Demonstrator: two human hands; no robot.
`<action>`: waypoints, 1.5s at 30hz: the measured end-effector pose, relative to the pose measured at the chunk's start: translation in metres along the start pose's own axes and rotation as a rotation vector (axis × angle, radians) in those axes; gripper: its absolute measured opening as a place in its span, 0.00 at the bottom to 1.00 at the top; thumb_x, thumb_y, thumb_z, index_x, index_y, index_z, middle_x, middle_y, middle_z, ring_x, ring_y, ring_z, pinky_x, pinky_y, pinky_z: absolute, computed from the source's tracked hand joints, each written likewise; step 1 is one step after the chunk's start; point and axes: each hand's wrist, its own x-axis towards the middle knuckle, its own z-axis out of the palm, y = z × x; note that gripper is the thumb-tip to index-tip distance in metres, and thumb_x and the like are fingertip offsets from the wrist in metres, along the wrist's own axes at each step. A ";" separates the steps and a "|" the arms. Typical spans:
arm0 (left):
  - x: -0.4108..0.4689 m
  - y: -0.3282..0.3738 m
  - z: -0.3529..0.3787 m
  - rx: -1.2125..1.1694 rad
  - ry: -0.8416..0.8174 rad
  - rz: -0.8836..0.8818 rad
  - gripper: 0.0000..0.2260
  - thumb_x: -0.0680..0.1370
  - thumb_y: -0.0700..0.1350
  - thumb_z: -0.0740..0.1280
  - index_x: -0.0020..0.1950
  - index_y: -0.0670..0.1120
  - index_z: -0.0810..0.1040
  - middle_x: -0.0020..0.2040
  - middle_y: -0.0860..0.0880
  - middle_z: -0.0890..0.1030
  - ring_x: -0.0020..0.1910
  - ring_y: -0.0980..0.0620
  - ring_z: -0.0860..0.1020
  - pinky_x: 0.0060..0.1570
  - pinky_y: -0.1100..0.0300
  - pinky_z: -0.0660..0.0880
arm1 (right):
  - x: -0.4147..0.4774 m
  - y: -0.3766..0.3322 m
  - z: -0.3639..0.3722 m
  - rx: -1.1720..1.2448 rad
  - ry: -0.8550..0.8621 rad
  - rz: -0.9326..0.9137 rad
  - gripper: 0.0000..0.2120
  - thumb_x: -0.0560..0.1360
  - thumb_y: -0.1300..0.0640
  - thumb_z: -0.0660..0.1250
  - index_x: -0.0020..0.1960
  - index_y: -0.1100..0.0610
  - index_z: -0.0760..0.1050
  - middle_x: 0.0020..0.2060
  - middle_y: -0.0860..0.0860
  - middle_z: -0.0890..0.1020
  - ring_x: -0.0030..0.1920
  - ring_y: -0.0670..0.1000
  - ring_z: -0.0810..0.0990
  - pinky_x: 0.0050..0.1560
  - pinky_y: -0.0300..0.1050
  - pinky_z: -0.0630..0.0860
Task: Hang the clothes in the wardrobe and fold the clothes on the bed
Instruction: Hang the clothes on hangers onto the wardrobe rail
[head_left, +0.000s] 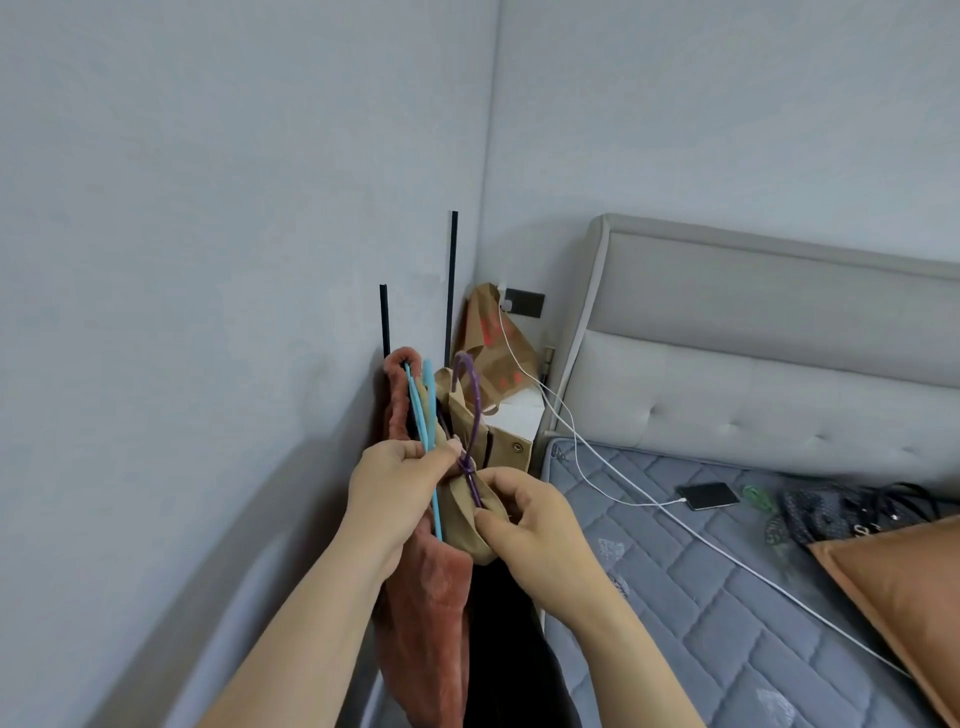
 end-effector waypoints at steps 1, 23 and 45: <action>0.002 -0.001 0.002 0.005 0.015 -0.008 0.11 0.75 0.49 0.70 0.40 0.43 0.85 0.41 0.42 0.84 0.47 0.43 0.82 0.52 0.42 0.79 | 0.000 0.001 0.000 -0.008 -0.016 0.000 0.16 0.72 0.68 0.61 0.45 0.49 0.81 0.40 0.50 0.82 0.38 0.43 0.78 0.41 0.37 0.74; -0.006 -0.031 -0.025 -0.071 0.145 -0.086 0.06 0.74 0.37 0.69 0.38 0.43 0.83 0.38 0.43 0.84 0.42 0.44 0.82 0.38 0.56 0.78 | 0.042 0.017 -0.021 -0.034 0.090 0.141 0.10 0.75 0.65 0.63 0.46 0.55 0.81 0.33 0.48 0.82 0.37 0.43 0.79 0.49 0.42 0.78; -0.019 -0.050 -0.044 0.028 0.191 -0.116 0.04 0.77 0.37 0.67 0.44 0.41 0.81 0.32 0.50 0.81 0.32 0.58 0.78 0.32 0.72 0.73 | 0.219 0.033 0.028 -0.160 -0.132 0.094 0.14 0.79 0.59 0.62 0.63 0.58 0.74 0.57 0.54 0.79 0.56 0.53 0.79 0.61 0.52 0.77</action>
